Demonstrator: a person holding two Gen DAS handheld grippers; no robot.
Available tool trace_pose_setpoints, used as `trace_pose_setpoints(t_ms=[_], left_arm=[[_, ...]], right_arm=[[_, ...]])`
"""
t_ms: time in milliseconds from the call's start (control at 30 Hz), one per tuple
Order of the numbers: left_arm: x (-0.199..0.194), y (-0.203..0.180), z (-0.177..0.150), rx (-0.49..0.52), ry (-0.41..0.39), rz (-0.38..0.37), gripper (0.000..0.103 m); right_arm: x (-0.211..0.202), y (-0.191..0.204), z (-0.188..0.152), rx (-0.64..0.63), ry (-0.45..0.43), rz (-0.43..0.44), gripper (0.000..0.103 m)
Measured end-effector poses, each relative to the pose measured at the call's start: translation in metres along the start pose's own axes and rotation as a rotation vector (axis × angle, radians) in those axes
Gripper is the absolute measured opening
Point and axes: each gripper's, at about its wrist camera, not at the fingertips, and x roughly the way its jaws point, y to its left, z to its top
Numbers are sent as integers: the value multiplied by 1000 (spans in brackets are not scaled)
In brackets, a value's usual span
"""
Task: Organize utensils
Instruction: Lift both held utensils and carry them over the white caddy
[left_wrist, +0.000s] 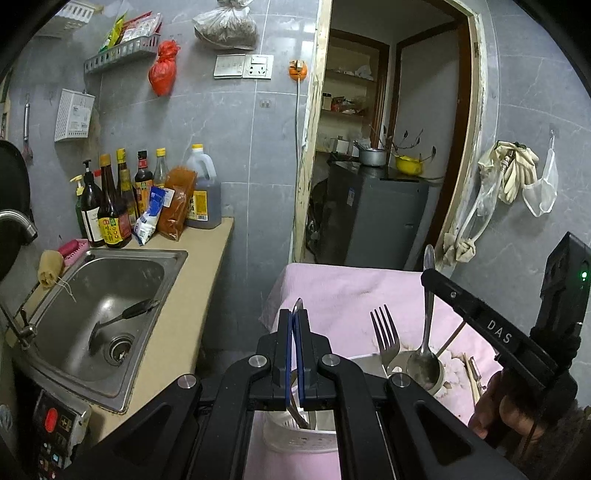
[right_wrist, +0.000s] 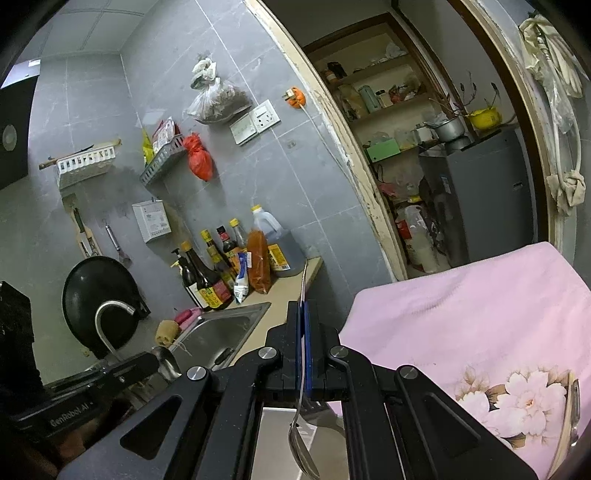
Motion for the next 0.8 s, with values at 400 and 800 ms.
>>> trace_pose_setpoints(t_ms=[400, 800], left_arm=[[4, 2, -6, -22, 40, 2, 3], [7, 5, -9, -52, 75, -14, 3]], right_arm=[[0, -1, -5, -7, 14, -16, 2], [-9, -7, -13, -11, 41, -33, 4]])
